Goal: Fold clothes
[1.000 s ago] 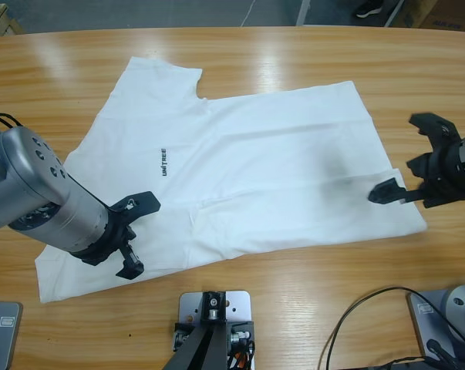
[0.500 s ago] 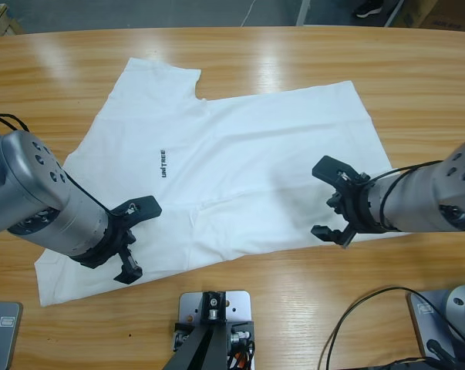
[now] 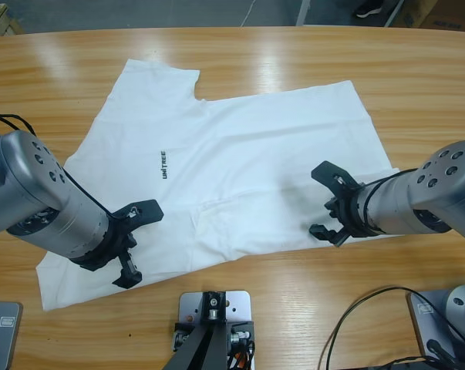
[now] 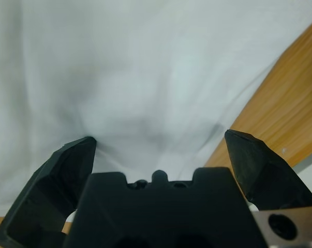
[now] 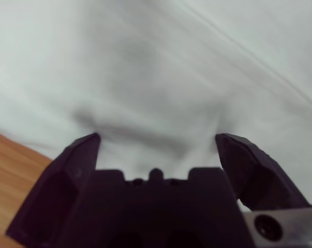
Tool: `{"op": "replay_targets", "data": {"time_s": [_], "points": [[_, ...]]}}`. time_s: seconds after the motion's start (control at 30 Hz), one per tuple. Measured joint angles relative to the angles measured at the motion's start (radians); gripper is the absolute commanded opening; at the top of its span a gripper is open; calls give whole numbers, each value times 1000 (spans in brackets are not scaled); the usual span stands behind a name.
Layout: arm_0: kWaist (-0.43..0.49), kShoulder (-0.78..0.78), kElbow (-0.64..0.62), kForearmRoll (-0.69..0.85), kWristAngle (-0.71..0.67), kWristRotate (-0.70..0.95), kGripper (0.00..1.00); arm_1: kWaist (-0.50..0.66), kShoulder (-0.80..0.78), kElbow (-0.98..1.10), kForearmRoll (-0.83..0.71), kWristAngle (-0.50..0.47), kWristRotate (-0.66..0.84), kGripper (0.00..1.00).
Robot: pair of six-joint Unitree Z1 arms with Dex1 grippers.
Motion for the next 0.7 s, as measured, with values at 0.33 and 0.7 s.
{"op": "replay_targets", "data": {"time_s": [0.33,0.7], "points": [[0,0,0,4,-18,12,954,0,16,-20,52,50,131,890],[-2,0,-15,39,-39,58,954,85,17,-26,87,97,270,890]]}}
